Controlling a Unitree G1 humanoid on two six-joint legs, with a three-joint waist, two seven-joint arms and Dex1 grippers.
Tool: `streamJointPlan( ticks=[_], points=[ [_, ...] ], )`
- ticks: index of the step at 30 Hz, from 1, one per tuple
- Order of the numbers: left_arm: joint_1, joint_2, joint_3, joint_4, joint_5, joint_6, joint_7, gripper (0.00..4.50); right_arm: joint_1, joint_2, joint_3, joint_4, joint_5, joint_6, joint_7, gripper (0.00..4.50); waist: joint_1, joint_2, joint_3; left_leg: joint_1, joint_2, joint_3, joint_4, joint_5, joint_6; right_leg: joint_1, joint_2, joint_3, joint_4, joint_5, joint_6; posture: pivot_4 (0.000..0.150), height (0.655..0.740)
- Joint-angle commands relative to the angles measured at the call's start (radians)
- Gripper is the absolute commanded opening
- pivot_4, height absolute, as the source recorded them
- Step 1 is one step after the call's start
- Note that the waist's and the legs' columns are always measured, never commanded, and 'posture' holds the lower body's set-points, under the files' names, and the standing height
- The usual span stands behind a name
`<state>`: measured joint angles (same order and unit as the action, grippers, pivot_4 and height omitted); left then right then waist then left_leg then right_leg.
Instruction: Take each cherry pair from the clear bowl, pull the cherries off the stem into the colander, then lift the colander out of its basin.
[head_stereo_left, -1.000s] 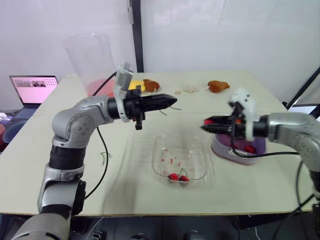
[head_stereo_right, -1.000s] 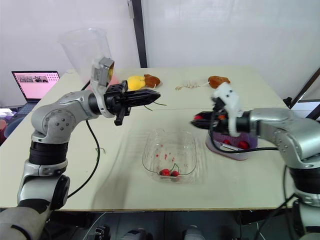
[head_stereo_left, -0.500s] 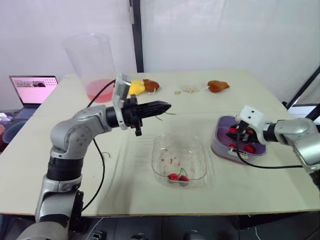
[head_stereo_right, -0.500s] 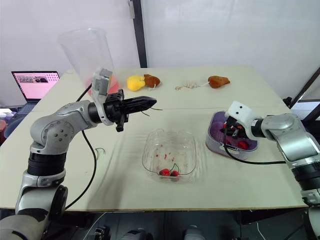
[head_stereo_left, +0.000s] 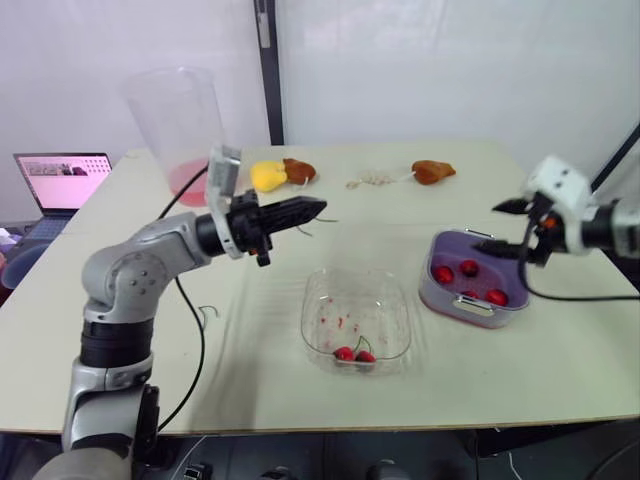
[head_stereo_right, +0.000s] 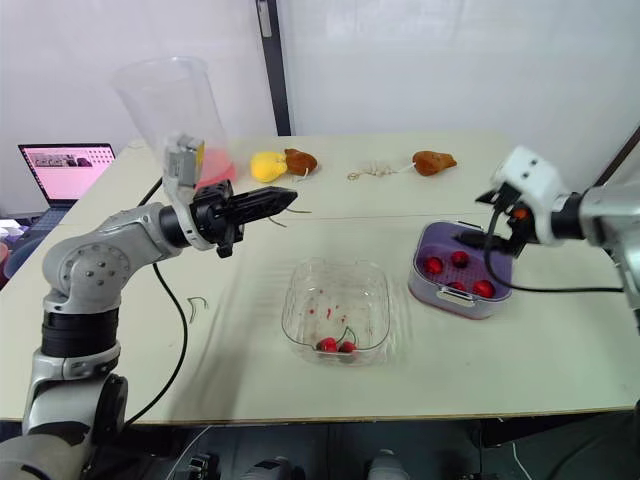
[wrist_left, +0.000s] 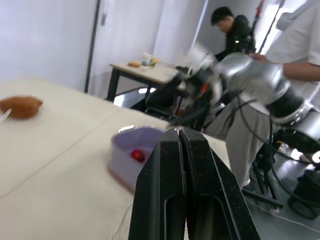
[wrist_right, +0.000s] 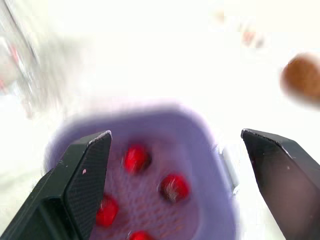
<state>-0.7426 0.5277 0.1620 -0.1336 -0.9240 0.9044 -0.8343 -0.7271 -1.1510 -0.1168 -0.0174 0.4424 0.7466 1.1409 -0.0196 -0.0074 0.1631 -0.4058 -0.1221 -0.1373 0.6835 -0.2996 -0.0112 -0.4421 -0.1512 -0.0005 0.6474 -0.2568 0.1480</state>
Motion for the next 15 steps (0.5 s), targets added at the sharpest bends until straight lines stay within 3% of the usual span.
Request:
streamJointPlan(
  ticks=[1,5,11,15],
  points=[
    [0.064,0.066,0.055,0.019,0.005,0.04,0.031,0.0,-0.028,0.011,-0.077,-0.147,0.197,0.149,0.053,4.42,0.003,0.0,0.0,0.0,0.0,0.0,0.0,0.0,0.0,0.0,0.0,0.0,0.0,0.0,0.0,0.15,0.74],
    [0.187,0.122,0.091,0.055,0.023,0.113,0.117,0.0,-0.002,0.024,-0.076,-0.3,0.348,0.245,0.076,4.42,0.008,0.0,0.0,0.0,-0.001,-0.001,0.0,0.0,0.0,0.0,-0.001,0.0,0.0,0.0,0.0,0.15,0.74],
    [0.32,0.126,0.199,0.116,-0.033,0.248,0.213,0.0,0.0,0.092,-0.014,-0.347,0.369,0.251,0.011,4.42,0.013,-0.001,0.0,0.0,-0.001,-0.002,0.002,0.0,0.0,0.001,-0.001,0.0,0.0,0.0,0.0,0.15,0.74],
    [0.381,0.142,0.21,0.156,0.047,0.258,0.296,0.0,-0.007,0.147,-0.008,-0.359,0.379,0.218,-0.012,4.42,0.008,-0.001,0.0,0.0,-0.001,-0.001,0.001,0.0,0.0,0.0,-0.001,0.0,0.001,0.0,0.0,0.15,0.74]
  ],
)
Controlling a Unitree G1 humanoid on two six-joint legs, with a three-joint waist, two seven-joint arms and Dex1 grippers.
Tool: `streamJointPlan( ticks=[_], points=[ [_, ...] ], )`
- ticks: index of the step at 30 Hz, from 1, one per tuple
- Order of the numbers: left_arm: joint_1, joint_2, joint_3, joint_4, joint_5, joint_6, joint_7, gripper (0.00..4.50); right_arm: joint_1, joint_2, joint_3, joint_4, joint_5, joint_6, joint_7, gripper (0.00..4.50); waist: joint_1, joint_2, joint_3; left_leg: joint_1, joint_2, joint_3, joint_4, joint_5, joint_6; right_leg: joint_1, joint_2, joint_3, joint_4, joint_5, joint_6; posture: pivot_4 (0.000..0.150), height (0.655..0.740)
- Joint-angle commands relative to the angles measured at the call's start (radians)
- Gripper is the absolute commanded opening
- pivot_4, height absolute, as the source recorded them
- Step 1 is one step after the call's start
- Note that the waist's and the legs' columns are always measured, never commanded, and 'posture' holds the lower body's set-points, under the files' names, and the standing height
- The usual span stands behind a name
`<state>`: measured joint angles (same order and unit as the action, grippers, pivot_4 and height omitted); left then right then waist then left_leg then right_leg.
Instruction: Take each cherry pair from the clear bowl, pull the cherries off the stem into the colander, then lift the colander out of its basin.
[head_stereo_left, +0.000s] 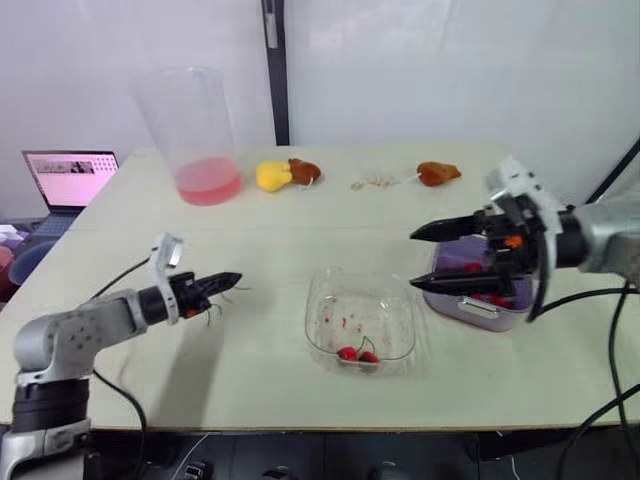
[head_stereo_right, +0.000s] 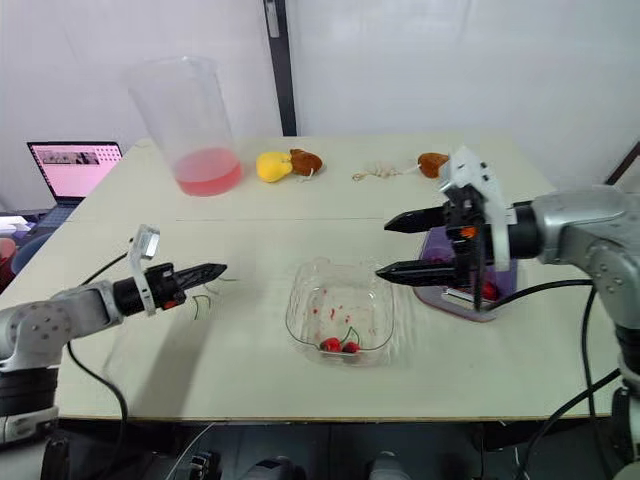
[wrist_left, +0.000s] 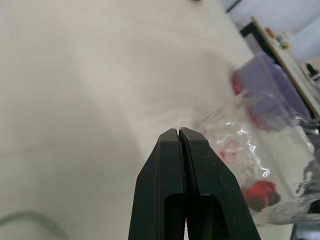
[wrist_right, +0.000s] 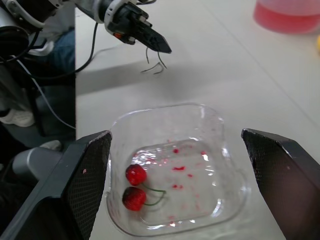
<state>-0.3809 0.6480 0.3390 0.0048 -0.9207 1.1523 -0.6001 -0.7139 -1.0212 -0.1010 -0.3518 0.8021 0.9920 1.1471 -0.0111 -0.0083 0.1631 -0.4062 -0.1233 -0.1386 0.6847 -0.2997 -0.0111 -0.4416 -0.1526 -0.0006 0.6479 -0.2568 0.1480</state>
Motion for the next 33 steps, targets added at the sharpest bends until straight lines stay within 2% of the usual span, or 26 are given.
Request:
streamJointPlan(
  ticks=[1,4,5,6,8,11,14,18,22,26,28,30,33],
  points=[
    [0.026,0.028,0.038,0.027,0.056,0.018,0.084,0.0,-0.027,0.026,-0.025,-0.024,0.024,-0.026,-0.025,4.42,0.0,0.0,0.0,0.0,0.0,0.0,0.0,0.0,0.0,0.0,0.0,0.0,0.0,0.0,0.0,0.15,0.74],
    [0.027,0.042,0.061,0.045,0.053,0.045,0.102,0.0,-0.027,0.031,-0.034,-0.031,0.043,-0.016,-0.032,4.42,0.002,0.0,0.0,0.0,0.0,0.0,0.0,0.0,0.0,0.0,0.0,0.0,0.0,0.0,0.0,0.15,0.74],
    [0.022,0.043,0.068,0.049,0.057,0.043,0.108,0.56,-0.019,0.027,-0.037,-0.034,0.046,-0.018,-0.032,4.5,0.002,0.0,0.0,0.0,0.0,0.0,0.0,0.0,0.0,0.0,0.0,0.0,0.0,0.0,0.0,0.15,0.74],
    [0.013,0.043,0.075,0.056,0.069,0.024,0.113,0.83,-0.013,0.024,-0.039,-0.036,0.049,-0.02,-0.032,4.5,0.002,0.0,0.0,0.0,0.0,0.0,0.0,0.0,0.0,0.0,0.0,0.0,0.0,0.0,0.0,0.15,0.74],
    [-0.014,0.042,0.106,0.084,0.073,0.013,0.133,1.74,0.006,0.017,-0.044,-0.042,0.052,-0.025,-0.029,4.5,0.003,0.0,0.0,0.0,0.0,0.0,0.0,0.0,0.0,0.0,0.0,0.0,0.0,0.0,0.0,0.15,0.74],
    [-0.039,0.057,0.116,0.085,0.081,0.017,0.136,3.28,0.023,0.007,-0.04,-0.048,0.054,-0.032,-0.02,4.5,0.0,0.0,0.0,0.0,0.0,0.0,0.0,0.0,0.0,0.0,0.0,0.0,0.0,0.0,0.0,0.15,0.74],
    [-0.107,0.12,0.136,0.143,0.088,0.001,0.09,4.48,0.013,0.0,-0.037,-0.043,0.068,-0.022,-0.014,4.5,-0.001,0.0,0.0,0.0,0.0,0.0,0.0,0.0,0.0,0.0,0.0,0.0,0.0,0.0,0.0,0.15,0.74],
    [-0.207,0.238,0.071,0.187,0.1,-0.039,-0.075,4.48,-0.006,-0.025,-0.023,-0.019,0.052,-0.022,0.003,4.5,-0.002,0.0,0.0,-0.001,0.0,0.0,0.0,0.0,0.0,-0.001,0.0,0.0,0.0,0.0,0.0,0.15,0.74],
    [-0.26,0.273,-0.031,0.103,0.109,-0.126,-0.257,4.48,-0.032,-0.032,-0.012,-0.006,0.024,-0.031,-0.024,4.5,0.002,0.0,0.0,0.0,-0.001,0.0,0.0,0.0,0.0,0.0,-0.001,0.0,0.0,0.0,0.0,0.15,0.74],
    [-0.285,0.247,-0.106,-0.073,0.098,-0.284,-0.455,4.48,-0.053,-0.039,0.038,-0.038,-0.017,-0.009,-0.067,4.5,-0.003,0.0,0.0,0.0,0.0,0.0,0.0,0.0,0.0,0.0,0.0,0.0,0.0,0.0,0.0,0.15,0.74],
    [-0.327,0.21,-0.123,-0.118,0.071,-0.297,-0.47,4.48,-0.111,-0.027,0.07,-0.063,0.027,0.1,-0.105,4.5,-0.003,0.0,0.0,0.0,0.0,0.0,-0.001,0.0,0.0,-0.001,-0.001,0.0,0.0,0.0,0.0,0.15,0.74],
    [-0.332,0.197,-0.163,-0.175,0.097,-0.347,-0.511,4.48,-0.209,0.014,0.107,-0.038,0.095,0.221,-0.117,4.5,-0.008,0.0,0.0,-0.001,0.0,0.0,0.0,0.0,0.0,-0.001,0.0,0.0,0.0,0.0,0.0,0.15,0.74],
    [-0.321,0.179,-0.195,-0.245,0.078,-0.345,-0.528,4.48,-0.311,0.013,0.262,-0.018,0.042,0.311,-0.102,4.5,-0.009,0.001,0.0,0.0,0.001,0.002,-0.002,0.0,0.0,-0.001,0.0,0.0,-0.001,0.0,0.0,0.15,0.74]
  ],
)
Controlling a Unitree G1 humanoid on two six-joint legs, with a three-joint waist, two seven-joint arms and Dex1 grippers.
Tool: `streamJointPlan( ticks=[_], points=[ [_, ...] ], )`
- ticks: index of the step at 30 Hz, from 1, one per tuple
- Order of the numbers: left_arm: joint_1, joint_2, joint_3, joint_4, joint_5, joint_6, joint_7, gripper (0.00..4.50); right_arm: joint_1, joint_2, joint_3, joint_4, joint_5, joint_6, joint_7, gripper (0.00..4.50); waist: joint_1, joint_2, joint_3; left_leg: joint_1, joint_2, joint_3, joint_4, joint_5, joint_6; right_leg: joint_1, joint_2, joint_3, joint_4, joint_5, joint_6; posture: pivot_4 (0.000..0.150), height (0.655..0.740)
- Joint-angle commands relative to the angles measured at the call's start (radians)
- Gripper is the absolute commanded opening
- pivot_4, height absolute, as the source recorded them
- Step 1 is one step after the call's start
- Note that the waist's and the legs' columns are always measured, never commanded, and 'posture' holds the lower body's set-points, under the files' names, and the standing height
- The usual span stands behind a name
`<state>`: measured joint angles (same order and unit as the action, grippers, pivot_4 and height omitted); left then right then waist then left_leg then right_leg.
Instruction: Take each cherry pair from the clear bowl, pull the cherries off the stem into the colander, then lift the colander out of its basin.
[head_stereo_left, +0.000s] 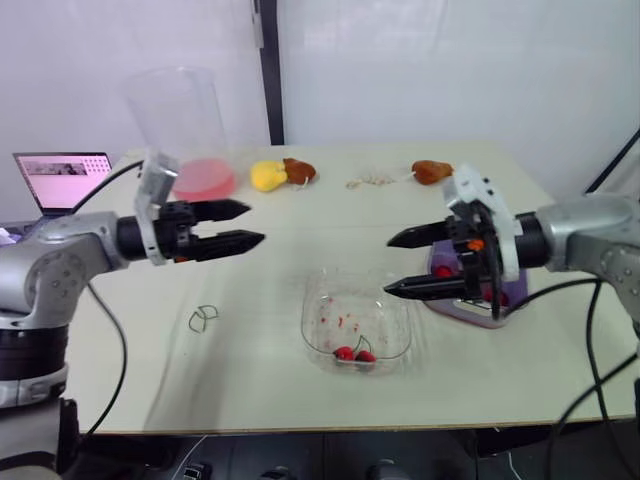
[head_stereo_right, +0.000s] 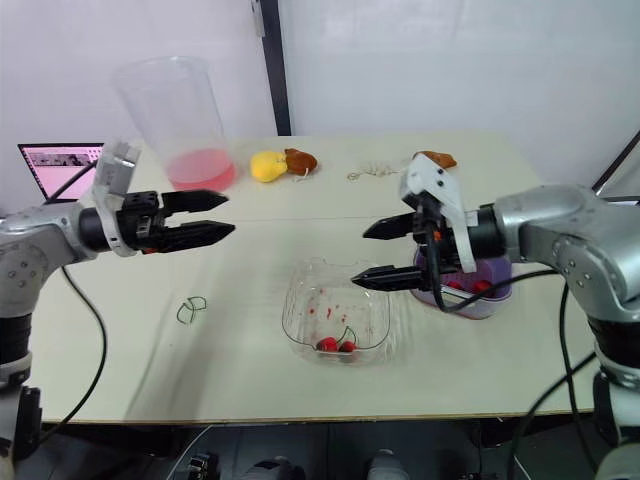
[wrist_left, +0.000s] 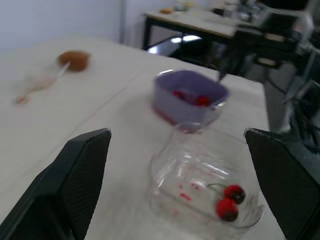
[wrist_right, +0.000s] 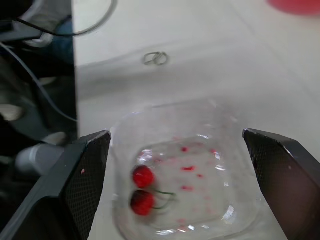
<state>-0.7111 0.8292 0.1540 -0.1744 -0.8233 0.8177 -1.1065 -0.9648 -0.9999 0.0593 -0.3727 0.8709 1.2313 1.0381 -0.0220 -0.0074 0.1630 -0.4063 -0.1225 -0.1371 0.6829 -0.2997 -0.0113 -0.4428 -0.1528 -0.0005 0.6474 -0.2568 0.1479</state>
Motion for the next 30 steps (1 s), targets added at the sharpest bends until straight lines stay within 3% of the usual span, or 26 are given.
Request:
streamJointPlan(
  ticks=[1,7,14,30],
  points=[
    [0.025,-0.002,-0.014,-0.089,-0.027,-0.007,-0.028,4.48,-0.081,-0.014,0.168,0.005,-0.064,0.077,0.015,4.5,0.003,0.0,0.0,0.0,0.0,0.0,0.0,0.0,0.0,0.0,0.0,0.0,0.0,0.0,0.0,0.15,0.74],
    [0.096,-0.002,-0.021,-0.133,-0.018,-0.011,-0.015,4.48,-0.146,0.031,0.508,0.077,-0.355,-0.079,0.037,4.5,0.007,0.0,0.0,-0.001,-0.001,0.0,0.001,0.0,0.0,0.0,0.0,0.0,0.0,0.0,0.0,0.15,0.74],
    [0.173,0.045,-0.044,-0.173,0.0,-0.007,-0.037,4.48,-0.136,0.097,0.705,0.172,-0.635,-0.331,0.096,4.5,0.004,0.0,0.0,-0.001,-0.001,0.0,0.001,0.0,0.0,-0.001,0.0,0.0,0.0,0.0,0.0,0.15,0.74],
    [0.171,0.075,-0.064,-0.165,-0.023,0.088,-0.019,4.48,-0.067,0.237,0.705,0.186,-0.749,-0.448,0.258,4.5,0.004,0.0,0.0,-0.001,-0.001,-0.001,0.001,0.0,0.0,0.0,0.001,0.0,0.0,0.0,0.0,0.15,0.74]
  ],
)
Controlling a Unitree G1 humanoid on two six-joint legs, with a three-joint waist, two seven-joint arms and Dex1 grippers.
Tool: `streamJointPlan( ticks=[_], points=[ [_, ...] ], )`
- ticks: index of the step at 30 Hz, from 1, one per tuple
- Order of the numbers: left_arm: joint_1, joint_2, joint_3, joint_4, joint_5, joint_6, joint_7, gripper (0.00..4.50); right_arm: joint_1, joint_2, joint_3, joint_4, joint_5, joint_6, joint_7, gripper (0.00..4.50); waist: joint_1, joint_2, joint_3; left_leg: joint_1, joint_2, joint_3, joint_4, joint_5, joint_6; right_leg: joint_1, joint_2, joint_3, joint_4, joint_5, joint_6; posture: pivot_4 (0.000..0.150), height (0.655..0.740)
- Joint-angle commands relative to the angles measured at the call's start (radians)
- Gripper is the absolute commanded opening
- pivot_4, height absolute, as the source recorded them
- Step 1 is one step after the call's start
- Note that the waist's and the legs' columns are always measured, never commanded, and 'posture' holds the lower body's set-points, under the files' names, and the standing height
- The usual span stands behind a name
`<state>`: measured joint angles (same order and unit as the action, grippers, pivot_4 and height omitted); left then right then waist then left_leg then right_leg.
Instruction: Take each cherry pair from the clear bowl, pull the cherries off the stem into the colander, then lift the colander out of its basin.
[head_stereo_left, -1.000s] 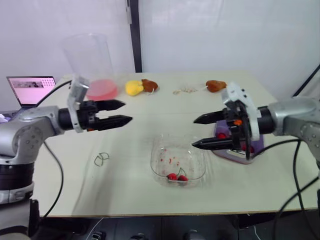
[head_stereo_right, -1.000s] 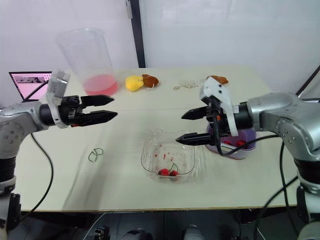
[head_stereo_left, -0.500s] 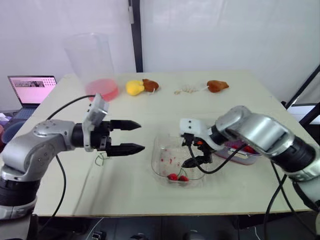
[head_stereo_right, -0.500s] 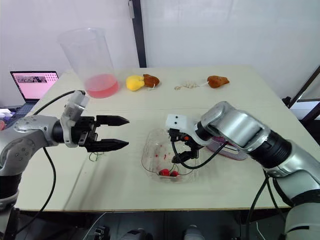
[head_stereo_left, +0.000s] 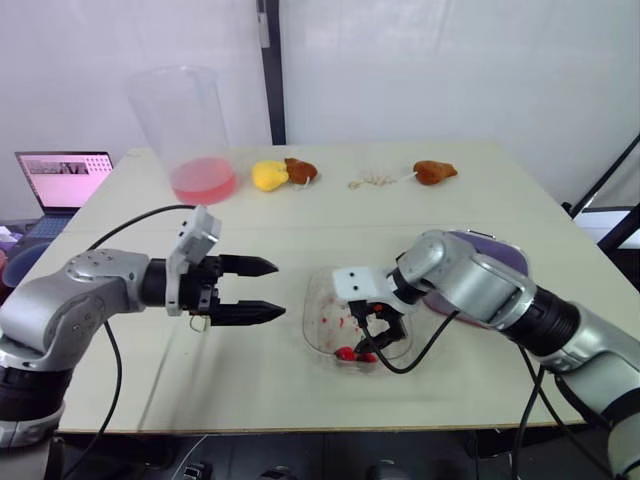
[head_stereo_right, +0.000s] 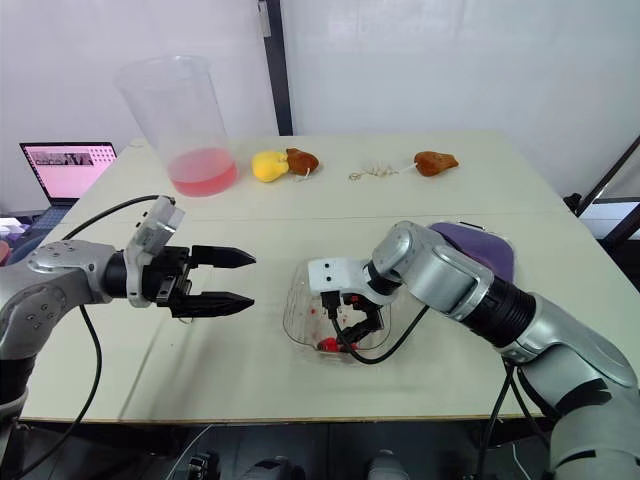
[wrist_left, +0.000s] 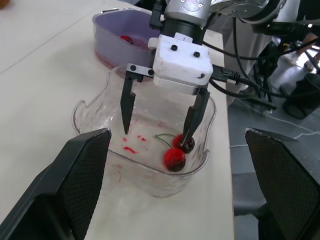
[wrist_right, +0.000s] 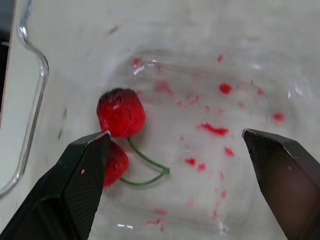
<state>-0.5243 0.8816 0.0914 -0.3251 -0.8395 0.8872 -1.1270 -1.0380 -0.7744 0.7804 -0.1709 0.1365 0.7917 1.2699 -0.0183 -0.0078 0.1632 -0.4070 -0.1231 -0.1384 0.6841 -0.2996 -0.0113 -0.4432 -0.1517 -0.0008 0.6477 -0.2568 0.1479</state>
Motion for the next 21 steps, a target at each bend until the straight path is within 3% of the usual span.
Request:
streamJointPlan(
  ticks=[1,7,10,14,21],
  points=[
    [-0.012,0.029,-0.006,-0.017,-0.01,0.032,-0.001,4.48,0.009,0.017,-0.012,-0.012,-0.024,-0.01,0.029,4.5,0.0,0.0,0.0,0.0,0.0,0.0,0.0,0.0,0.0,0.0,0.0,0.0,0.0,0.0,0.0,0.15,0.74],
    [0.003,0.046,0.006,-0.047,-0.047,0.085,0.001,4.48,0.03,0.065,-0.003,0.01,-0.073,-0.021,0.034,4.5,-0.002,0.0,0.0,0.0,0.0,0.0,0.0,0.0,0.0,0.0,0.0,0.0,0.0,0.0,0.0,0.15,0.74],
    [-0.002,0.048,0.008,-0.039,-0.034,0.078,0.005,4.5,0.046,0.089,0.005,0.021,-0.1,-0.032,0.03,3.71,-0.002,0.0,0.0,0.0,0.0,0.0,0.0,0.0,0.0,0.0,0.0,0.0,0.0,0.0,0.0,0.15,0.74],
    [-0.011,0.052,0.003,-0.027,-0.024,0.078,0.01,4.5,0.059,0.11,0.01,0.036,-0.131,-0.044,0.034,1.7,-0.001,0.0,0.0,0.0,0.0,0.0,0.0,0.0,0.0,0.0,0.0,0.0,0.0,0.0,0.0,0.15,0.74],
    [-0.008,0.062,0.004,-0.023,-0.016,0.07,0.007,4.5,0.066,0.12,-0.001,0.036,-0.15,-0.038,0.048,1.7,-0.001,0.0,0.0,0.0,0.0,-0.001,0.0,0.0,0.0,0.0,0.0,0.0,0.0,0.0,0.0,0.15,0.74]
  ],
)
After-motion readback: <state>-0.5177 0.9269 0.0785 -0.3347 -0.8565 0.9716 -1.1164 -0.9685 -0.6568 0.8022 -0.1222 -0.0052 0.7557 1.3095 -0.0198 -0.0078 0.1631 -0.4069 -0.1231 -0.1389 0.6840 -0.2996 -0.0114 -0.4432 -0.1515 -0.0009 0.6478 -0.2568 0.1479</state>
